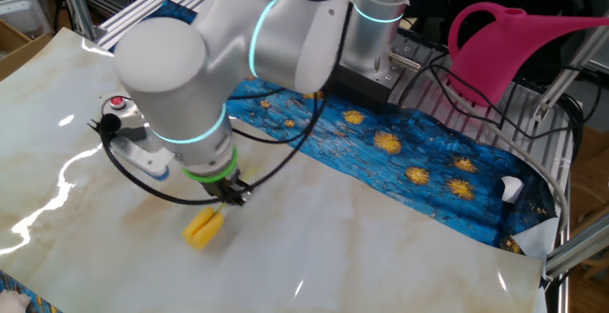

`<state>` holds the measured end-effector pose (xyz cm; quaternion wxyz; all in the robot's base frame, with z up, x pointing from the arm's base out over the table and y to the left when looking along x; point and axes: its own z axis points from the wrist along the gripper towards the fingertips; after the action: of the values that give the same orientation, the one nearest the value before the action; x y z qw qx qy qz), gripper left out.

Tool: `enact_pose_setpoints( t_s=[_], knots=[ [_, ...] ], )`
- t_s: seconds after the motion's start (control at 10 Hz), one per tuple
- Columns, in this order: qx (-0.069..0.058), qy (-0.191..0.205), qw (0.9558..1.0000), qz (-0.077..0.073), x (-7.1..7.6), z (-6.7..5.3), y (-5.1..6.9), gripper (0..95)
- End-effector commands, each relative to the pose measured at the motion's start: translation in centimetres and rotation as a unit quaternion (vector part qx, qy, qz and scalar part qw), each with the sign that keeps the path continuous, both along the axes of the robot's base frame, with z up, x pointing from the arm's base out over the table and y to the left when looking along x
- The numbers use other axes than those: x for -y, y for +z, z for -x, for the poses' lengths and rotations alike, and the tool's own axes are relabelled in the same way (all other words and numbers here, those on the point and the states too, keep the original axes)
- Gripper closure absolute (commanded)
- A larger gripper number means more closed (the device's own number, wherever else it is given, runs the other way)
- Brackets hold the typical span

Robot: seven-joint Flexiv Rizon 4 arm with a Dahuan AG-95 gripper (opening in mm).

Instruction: Scrub the table with a brush

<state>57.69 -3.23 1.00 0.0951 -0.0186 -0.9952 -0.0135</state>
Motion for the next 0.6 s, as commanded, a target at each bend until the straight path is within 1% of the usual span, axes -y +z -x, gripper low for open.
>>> enact_pose_setpoints(
  t_s=[0.1, 0.4, 0.5, 0.6],
  knots=[
    [-0.005, -0.014, 0.9999, 0.003, -2.0, 0.1, 0.0, 95.0],
    [-0.014, -0.035, 0.9993, 0.008, -4.7, 0.3, 0.3, 95.0],
    [-0.023, -0.046, 0.9986, 0.009, -6.1, 0.6, 0.7, 95.0],
    [-0.027, -0.054, 0.9981, 0.011, -6.9, 0.9, 1.0, 95.0]
  ],
)
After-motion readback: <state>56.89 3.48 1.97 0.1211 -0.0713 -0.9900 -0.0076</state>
